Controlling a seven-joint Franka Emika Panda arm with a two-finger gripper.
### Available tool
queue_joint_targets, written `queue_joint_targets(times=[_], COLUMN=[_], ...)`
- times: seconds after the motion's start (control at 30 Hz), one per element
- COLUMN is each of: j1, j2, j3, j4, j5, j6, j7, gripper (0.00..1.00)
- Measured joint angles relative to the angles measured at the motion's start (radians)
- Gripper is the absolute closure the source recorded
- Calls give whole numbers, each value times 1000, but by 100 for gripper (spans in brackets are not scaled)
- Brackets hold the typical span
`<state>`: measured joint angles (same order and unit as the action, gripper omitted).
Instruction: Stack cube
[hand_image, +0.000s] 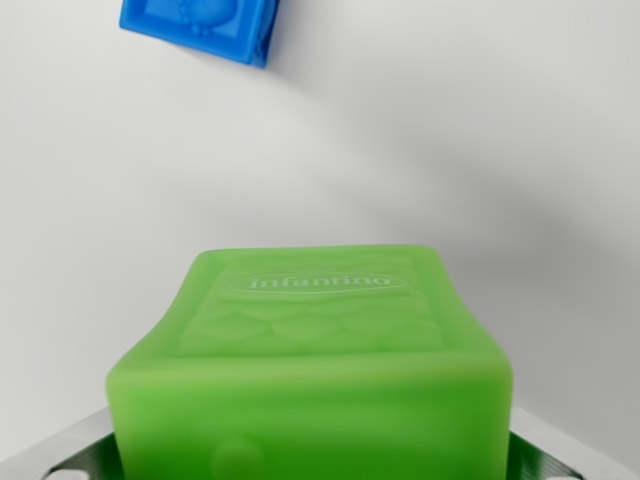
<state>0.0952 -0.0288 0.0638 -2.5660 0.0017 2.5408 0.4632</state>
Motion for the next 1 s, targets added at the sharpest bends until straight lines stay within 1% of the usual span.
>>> queue_joint_targets(times=[0.57,1.0], j1=[29,55], j2=[44,82], j3=[18,24], j4=[83,151], j5=[-1,-5], j6=[-38,-70], j7=[103,181], gripper=[100,100])
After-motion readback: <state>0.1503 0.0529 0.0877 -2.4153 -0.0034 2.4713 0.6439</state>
